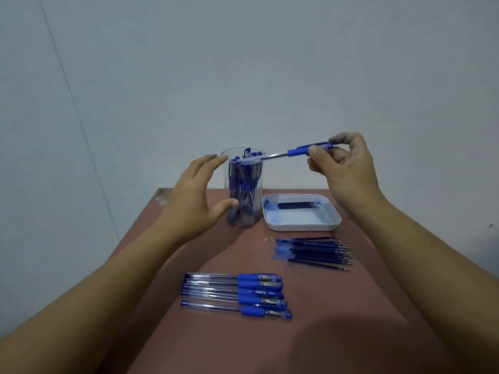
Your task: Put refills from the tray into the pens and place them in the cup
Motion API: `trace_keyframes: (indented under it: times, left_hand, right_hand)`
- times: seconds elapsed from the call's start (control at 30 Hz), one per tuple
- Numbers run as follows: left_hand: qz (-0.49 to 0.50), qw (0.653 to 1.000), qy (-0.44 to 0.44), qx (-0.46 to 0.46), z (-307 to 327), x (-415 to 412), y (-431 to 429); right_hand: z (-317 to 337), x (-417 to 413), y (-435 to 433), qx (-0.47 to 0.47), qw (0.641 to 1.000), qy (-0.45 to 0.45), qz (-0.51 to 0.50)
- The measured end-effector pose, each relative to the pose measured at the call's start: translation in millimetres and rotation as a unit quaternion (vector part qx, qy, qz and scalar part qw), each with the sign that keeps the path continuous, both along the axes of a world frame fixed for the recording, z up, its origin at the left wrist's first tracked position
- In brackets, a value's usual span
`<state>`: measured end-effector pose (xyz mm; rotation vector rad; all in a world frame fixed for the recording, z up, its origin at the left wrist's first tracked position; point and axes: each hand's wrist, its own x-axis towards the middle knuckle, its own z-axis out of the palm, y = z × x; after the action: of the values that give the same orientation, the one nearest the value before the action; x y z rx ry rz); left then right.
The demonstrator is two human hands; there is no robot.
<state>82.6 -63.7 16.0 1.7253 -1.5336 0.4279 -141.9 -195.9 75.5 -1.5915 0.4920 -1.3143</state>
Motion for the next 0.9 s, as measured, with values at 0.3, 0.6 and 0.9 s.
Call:
trace_keyframes:
  times: [0.3, 0.6, 0.9]
  left_hand:
    - [-0.038, 0.999, -0.011, 0.0, 0, 15, -28]
    - [-0.047, 0.999, -0.009, -0.02, -6, 18, -34]
    - [-0.042, 0.999, 0.0, -0.018, -6, 14, -33]
  right_hand:
    - [22, 32, -43, -0.138, 0.986, 0.063, -0.073]
    - [6, 81, -44, -0.27, 0.927, 0.262, -0.015]
    - [-12, 74, -44, -0.279, 0.9, 0.334, 0.015]
